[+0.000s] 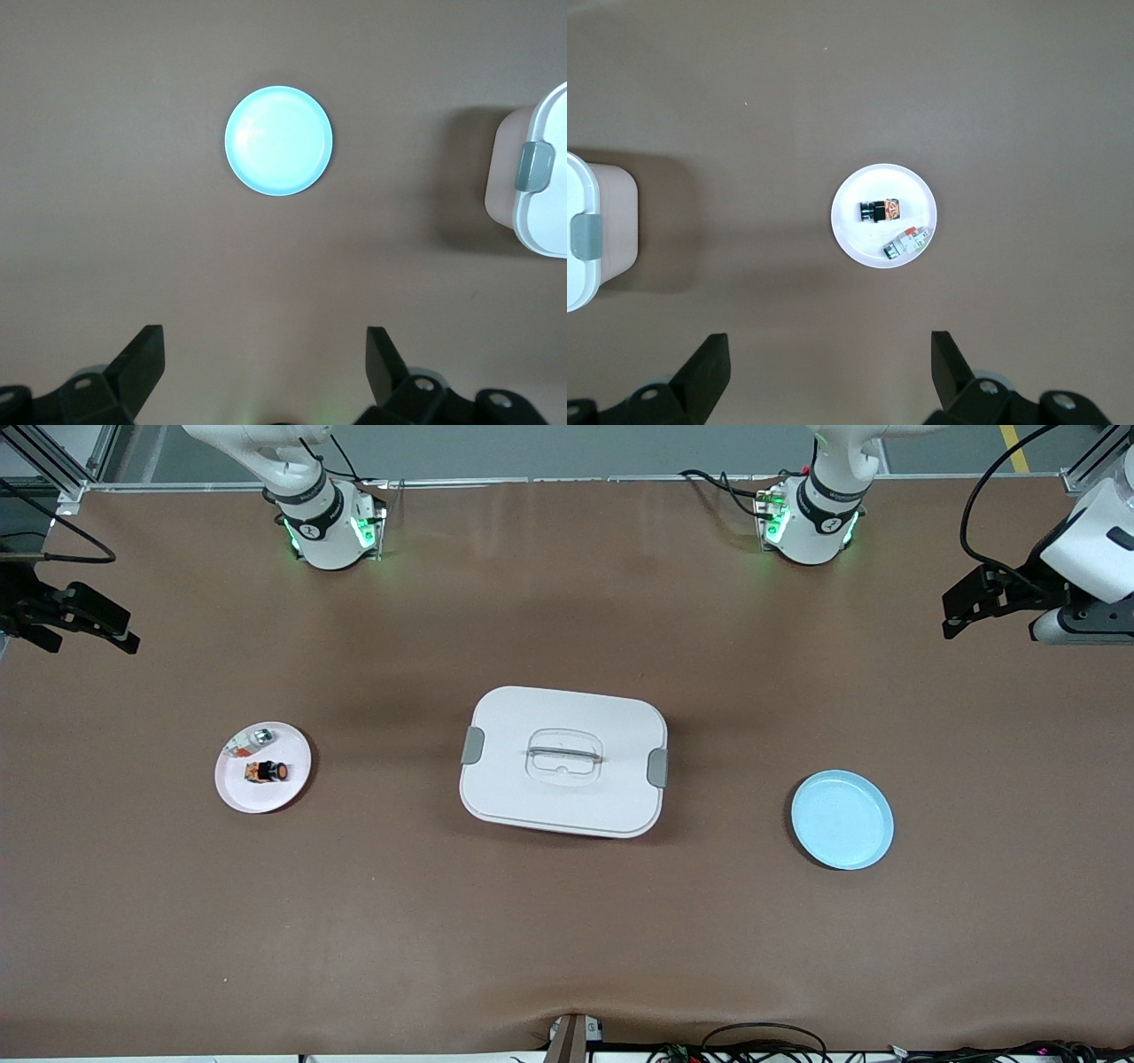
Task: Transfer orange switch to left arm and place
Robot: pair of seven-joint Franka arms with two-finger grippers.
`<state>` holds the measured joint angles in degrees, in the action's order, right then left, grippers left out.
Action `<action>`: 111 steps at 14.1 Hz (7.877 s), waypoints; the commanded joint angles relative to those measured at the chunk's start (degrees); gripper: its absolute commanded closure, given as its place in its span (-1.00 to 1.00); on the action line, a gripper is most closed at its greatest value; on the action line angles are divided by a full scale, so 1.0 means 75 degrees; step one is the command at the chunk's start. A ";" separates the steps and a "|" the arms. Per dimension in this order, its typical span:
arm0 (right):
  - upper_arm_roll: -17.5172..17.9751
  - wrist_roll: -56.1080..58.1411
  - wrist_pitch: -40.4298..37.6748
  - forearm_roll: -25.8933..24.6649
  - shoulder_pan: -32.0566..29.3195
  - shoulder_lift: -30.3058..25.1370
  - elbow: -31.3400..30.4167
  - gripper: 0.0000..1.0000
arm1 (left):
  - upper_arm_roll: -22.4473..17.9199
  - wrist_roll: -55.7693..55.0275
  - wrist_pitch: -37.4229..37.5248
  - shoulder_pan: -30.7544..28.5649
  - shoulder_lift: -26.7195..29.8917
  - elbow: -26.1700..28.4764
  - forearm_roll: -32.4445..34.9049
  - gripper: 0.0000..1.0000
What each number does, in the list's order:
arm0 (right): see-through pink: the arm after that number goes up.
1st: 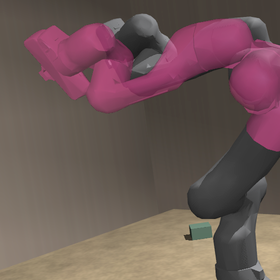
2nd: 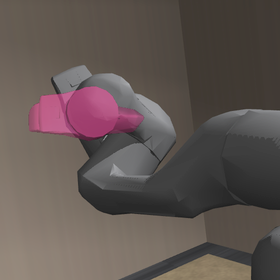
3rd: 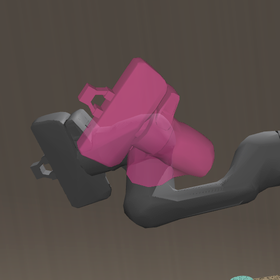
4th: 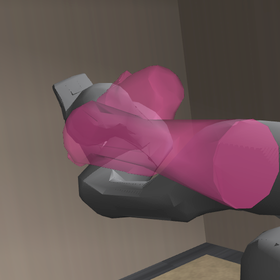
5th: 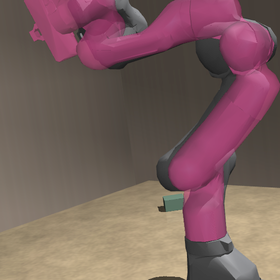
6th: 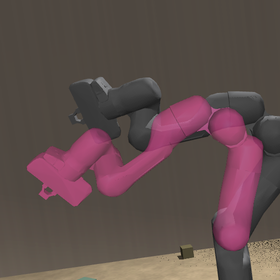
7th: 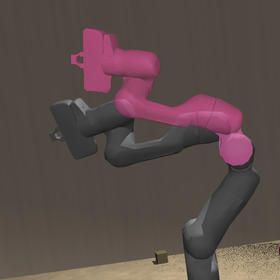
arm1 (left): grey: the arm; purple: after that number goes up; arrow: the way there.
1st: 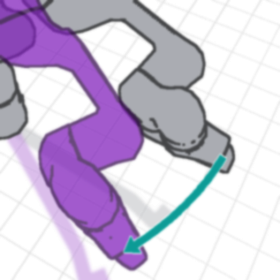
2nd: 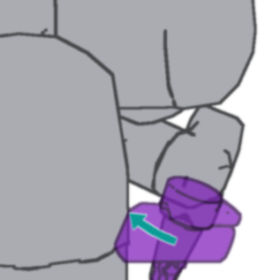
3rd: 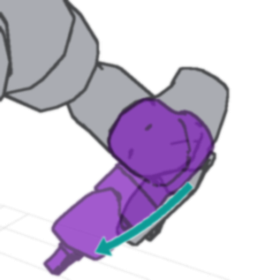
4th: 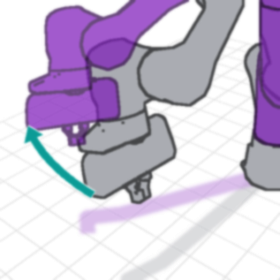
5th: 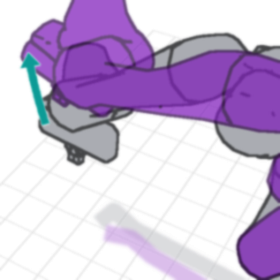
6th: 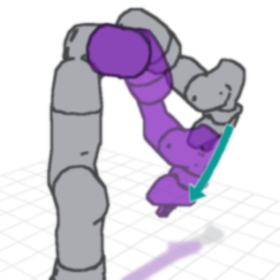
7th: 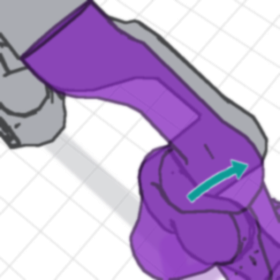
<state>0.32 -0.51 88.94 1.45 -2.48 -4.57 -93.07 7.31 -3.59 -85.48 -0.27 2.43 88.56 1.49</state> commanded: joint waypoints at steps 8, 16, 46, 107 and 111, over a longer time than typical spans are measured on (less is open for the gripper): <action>0.0028 -0.0085 -0.0081 0.0299 -0.0278 -0.0223 -0.0235 -1.00 | -0.0013 0.0127 -0.0006 -0.0034 -0.0007 -0.0065 -0.0105 -1.00; 0.0051 -0.0284 -0.0105 0.0287 -0.0232 -0.0235 -0.0235 -1.00 | -0.0025 0.0128 -0.0006 -0.0046 -0.0077 -0.0042 -0.0081 -1.00; 0.0040 0.0185 -0.0211 0.0182 -0.0712 0.2050 0.0468 -1.00 | -0.0025 0.0116 -0.0088 -0.0034 -0.0101 0.0040 -0.0116 -1.00; 0.0110 0.1919 0.7606 0.0557 -0.0876 0.4031 -0.4161 1.00 | -0.0025 0.0127 -0.0334 -0.0046 -0.0324 0.0122 -0.0081 -1.00; 0.0133 0.1860 0.6732 0.0952 -0.0830 0.3868 -0.3823 1.00 | -0.0013 0.0127 -0.0334 -0.0046 -0.0359 0.0110 -0.0081 -1.00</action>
<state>1.06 12.84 143.87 5.48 -8.76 25.92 -123.36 7.23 -3.59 -87.49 -0.34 -0.25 89.31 1.49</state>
